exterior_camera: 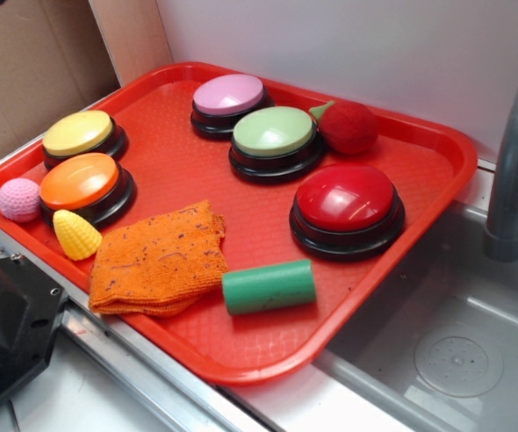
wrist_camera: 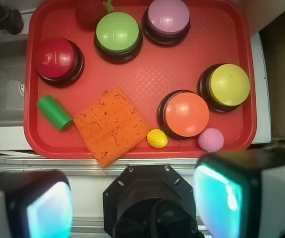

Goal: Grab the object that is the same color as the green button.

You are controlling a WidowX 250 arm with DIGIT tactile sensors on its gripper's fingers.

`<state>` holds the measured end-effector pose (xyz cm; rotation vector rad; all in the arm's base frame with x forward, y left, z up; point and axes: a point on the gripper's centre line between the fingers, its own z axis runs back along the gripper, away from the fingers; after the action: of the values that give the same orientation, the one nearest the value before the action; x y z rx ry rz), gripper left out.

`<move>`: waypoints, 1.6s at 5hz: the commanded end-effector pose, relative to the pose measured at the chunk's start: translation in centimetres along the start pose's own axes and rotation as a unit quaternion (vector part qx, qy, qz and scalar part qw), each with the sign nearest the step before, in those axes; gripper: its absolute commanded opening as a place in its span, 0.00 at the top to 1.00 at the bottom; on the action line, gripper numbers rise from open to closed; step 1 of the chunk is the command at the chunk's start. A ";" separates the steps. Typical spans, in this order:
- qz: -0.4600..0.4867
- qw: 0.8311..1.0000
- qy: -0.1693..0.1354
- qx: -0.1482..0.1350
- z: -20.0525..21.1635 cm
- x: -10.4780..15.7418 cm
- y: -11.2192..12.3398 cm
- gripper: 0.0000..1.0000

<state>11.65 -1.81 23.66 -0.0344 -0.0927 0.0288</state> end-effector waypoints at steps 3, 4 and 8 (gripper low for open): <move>-0.199 0.980 -0.026 0.005 -2.5 2.6 -5.5 0.00; -0.275 0.960 -0.053 0.005 -4.4 3.1 -8.1 0.00; -0.343 0.939 -0.013 -0.036 -16.6 3.5 -12.7 0.00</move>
<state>17.23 -14.38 7.17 -0.0670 -0.0962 -0.6736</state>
